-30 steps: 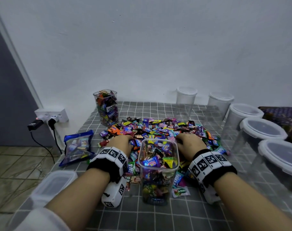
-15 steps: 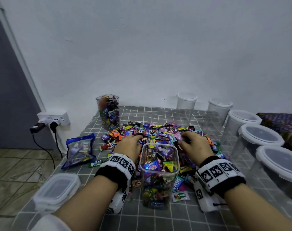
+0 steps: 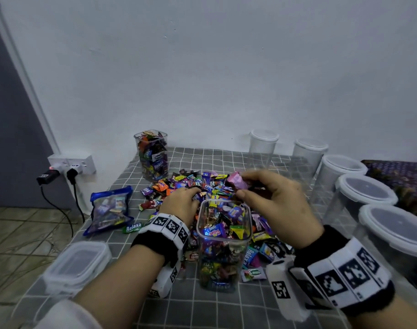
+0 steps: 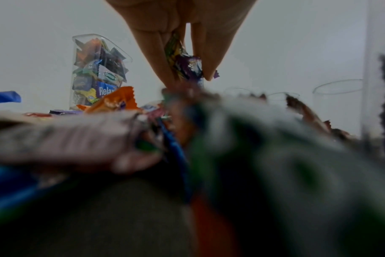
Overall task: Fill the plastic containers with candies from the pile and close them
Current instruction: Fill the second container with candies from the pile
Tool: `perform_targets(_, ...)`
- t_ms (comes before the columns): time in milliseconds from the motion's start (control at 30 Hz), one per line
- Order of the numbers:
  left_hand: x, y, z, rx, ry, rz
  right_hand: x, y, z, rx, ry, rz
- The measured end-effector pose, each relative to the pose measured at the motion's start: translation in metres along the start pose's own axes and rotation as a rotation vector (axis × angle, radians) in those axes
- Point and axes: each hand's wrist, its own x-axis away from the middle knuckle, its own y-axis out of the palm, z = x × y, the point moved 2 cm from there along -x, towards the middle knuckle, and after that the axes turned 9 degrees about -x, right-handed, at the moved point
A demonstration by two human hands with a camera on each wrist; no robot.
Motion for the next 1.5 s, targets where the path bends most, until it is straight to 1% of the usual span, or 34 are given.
perform_targets(133, -0.001, 0.002, -0.002, 0.025, -0.010, 0.005, 0.007, 0.010, -0.006, -0.046, -0.029, -0.051)
perform_targets(267, -0.001, 0.002, -0.002, 0.031, -0.019, 0.002, 0.012, 0.017, -0.009, 0.060, -0.111, -0.146)
perform_targets(400, -0.001, 0.003, -0.003, 0.067, -0.022, 0.012, 0.018, 0.020, -0.008, 0.084, -0.143, -0.205)
perform_targets(500, -0.002, 0.004, -0.005, 0.083, -0.035, 0.012, 0.021, 0.019, -0.003, 0.087, -0.137, -0.161)
perform_targets(567, -0.002, 0.003, -0.005, 0.092, -0.047, 0.011, 0.022, 0.016, -0.001, 0.074, -0.148, -0.081)
perform_targets(633, -0.001, 0.002, -0.005, 0.094, -0.049, 0.015, 0.024, 0.014, 0.001, 0.110, -0.155, -0.002)
perform_targets(667, -0.001, 0.001, -0.005, 0.095, -0.049, 0.019, 0.025, 0.013, 0.003, 0.123, -0.123, 0.015)
perform_targets(733, 0.000, 0.001, -0.004, 0.100, -0.046, 0.029, 0.027, 0.013, 0.006, 0.120, 0.000, -0.031)
perform_targets(833, 0.002, 0.000, -0.003, 0.081, -0.035, 0.020, 0.032, 0.017, 0.011, 0.054, 0.228, -0.234)
perform_targets(900, 0.002, 0.000, -0.001, 0.064, -0.022, 0.013, 0.035, 0.021, 0.012, 0.015, 0.311, -0.358)
perform_targets(967, 0.003, -0.001, 0.001, 0.056, -0.007, 0.008, 0.036, 0.023, 0.015, 0.025, 0.319, -0.397)
perform_targets(1100, 0.006, -0.004, 0.004, 0.091, 0.018, 0.012, 0.041, 0.025, 0.023, -0.075, 0.363, -0.336)
perform_targets(1167, 0.010, -0.010, 0.006, 0.186, 0.011, 0.054, 0.042, 0.026, 0.023, -0.102, 0.368, -0.319)
perform_targets(1267, 0.018, -0.024, 0.007, 0.380, -0.049, 0.141, 0.043, 0.027, 0.025, -0.119, 0.364, -0.303)
perform_targets(1333, 0.023, -0.036, 0.008, 0.532, -0.065, 0.185, 0.043, 0.027, 0.025, -0.121, 0.357, -0.300)
perform_targets(1400, 0.028, -0.050, 0.009, 0.646, -0.039, 0.209, 0.043, 0.027, 0.025, -0.125, 0.354, -0.295)
perform_targets(1500, 0.038, -0.074, 0.016, 0.726, 0.047, 0.220, 0.043, 0.027, 0.025, -0.131, 0.362, -0.289)
